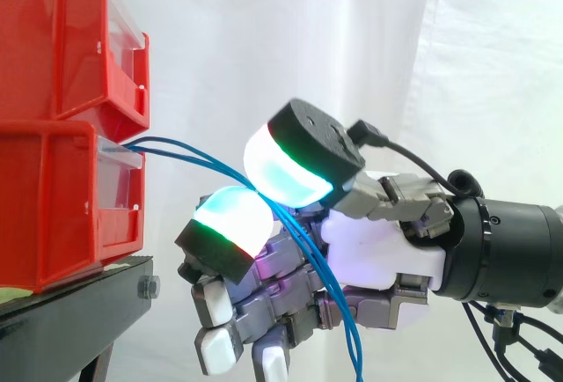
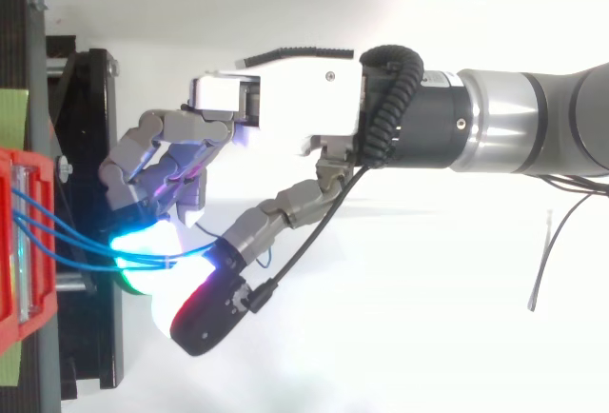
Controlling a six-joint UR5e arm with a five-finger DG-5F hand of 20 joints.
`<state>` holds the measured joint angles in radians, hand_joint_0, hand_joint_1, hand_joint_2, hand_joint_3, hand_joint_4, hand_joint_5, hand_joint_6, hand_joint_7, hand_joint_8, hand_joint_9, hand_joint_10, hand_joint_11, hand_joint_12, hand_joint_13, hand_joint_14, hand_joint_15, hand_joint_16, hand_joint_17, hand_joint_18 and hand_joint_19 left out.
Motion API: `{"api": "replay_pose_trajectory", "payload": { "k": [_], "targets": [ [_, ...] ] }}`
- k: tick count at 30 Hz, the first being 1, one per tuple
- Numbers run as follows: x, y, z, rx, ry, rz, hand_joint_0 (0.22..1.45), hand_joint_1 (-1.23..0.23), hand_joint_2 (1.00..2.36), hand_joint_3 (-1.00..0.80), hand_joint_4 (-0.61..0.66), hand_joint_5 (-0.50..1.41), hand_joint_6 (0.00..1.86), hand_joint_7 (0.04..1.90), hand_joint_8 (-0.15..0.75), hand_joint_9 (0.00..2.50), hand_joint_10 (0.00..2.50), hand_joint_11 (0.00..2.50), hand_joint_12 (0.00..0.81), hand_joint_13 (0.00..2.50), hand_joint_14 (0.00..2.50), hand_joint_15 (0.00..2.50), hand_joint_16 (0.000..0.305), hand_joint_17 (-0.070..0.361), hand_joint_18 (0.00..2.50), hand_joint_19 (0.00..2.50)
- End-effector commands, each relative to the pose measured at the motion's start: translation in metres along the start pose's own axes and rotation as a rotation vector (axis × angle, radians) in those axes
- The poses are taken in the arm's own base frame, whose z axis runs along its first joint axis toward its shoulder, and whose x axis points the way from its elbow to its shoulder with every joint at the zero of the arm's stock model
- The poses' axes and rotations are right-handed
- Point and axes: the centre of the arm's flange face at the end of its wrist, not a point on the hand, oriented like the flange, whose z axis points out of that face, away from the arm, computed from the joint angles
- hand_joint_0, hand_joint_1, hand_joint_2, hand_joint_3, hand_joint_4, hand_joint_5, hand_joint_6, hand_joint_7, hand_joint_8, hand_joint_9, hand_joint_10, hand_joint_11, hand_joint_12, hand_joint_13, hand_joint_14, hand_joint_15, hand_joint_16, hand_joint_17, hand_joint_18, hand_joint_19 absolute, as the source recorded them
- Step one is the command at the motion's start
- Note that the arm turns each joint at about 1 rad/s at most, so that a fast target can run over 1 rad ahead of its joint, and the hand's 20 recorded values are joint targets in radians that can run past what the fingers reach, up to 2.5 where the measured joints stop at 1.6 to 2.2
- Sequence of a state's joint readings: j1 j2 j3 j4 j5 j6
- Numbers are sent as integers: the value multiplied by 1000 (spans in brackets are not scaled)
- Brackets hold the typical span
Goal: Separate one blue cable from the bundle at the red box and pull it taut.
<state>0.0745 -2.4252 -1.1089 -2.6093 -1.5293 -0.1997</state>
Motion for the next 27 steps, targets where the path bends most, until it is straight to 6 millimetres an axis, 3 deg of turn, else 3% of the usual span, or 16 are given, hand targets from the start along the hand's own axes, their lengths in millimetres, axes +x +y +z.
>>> {"api": "replay_pose_trajectory", "payload": {
  "k": [1,5,8,14,19,21,27],
  "targets": [
    [-1,0,0,-1,-1,0,487,-615,1000,-500,276,-184,909,1014,469,1011,17,1035,430,899,16,530,57,129,966,632],
    [-1,2,1,-5,0,0,510,-582,1000,-500,268,-183,895,1017,458,984,17,993,407,864,16,527,53,118,907,625],
    [-1,2,1,-5,1,0,604,-593,1000,-500,249,-182,887,1041,434,974,19,987,384,842,18,523,48,108,861,652],
    [-1,3,2,-6,1,0,649,-754,1018,-230,160,-178,895,1102,427,970,19,1001,386,840,18,525,48,108,860,659],
    [-2,2,1,-5,0,0,752,-920,1011,-368,123,-194,922,1064,410,949,19,1030,393,845,19,533,49,110,898,639],
    [-1,2,1,-3,2,0,797,-932,1001,-486,122,-191,921,1075,401,957,19,1039,390,854,19,543,48,109,894,631],
    [-1,1,1,0,2,0,816,-947,1000,-500,134,-178,923,1109,399,987,21,1058,390,873,19,545,48,108,902,601]
  ]
}}
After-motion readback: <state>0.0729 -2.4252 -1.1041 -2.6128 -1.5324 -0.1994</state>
